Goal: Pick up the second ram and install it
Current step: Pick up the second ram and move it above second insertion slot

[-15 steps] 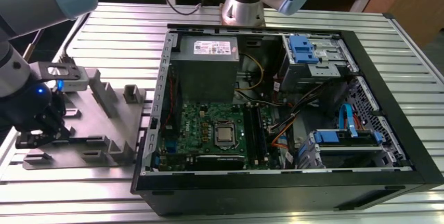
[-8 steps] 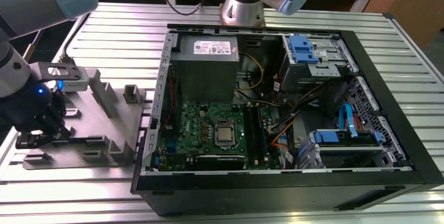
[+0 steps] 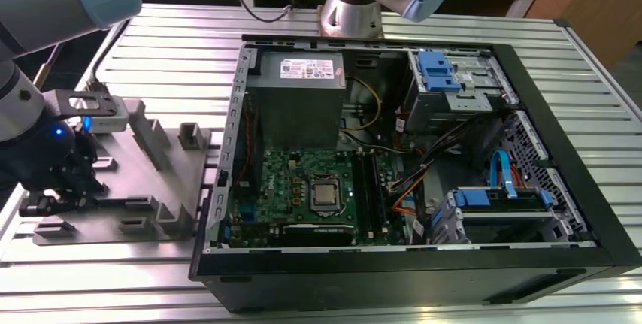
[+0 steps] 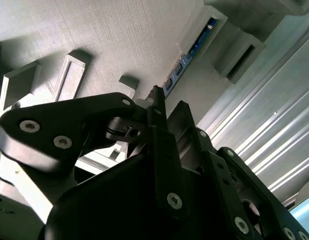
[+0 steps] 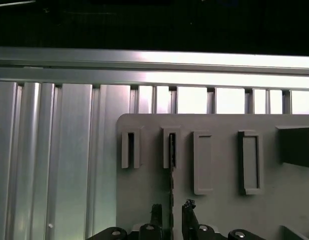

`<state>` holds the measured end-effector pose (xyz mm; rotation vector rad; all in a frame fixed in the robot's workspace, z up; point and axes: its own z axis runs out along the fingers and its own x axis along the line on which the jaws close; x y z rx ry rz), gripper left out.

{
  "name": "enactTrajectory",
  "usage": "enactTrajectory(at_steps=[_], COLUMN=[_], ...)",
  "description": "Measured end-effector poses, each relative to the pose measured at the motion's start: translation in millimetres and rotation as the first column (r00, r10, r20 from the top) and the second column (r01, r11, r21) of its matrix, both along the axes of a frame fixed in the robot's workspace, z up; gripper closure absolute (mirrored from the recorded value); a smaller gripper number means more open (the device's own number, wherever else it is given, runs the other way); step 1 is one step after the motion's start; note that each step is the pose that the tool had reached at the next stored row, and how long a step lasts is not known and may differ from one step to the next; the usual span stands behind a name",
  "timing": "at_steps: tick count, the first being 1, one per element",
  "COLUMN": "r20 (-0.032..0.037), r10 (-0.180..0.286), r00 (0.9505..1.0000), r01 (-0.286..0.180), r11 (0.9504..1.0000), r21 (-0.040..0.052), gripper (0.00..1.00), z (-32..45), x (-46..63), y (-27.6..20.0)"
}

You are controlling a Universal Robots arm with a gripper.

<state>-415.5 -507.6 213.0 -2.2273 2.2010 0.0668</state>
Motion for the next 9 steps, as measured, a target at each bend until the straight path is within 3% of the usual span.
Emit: enactTrajectory(at_steps=[9], r20=[0.0001], r10=[0.044], r00=[0.9990], r01=[-0.044], r11=[0.9990], r21=[-0.0001], gripper=[0.73], z=[-9.5], x=[-2.4], y=[0.0])
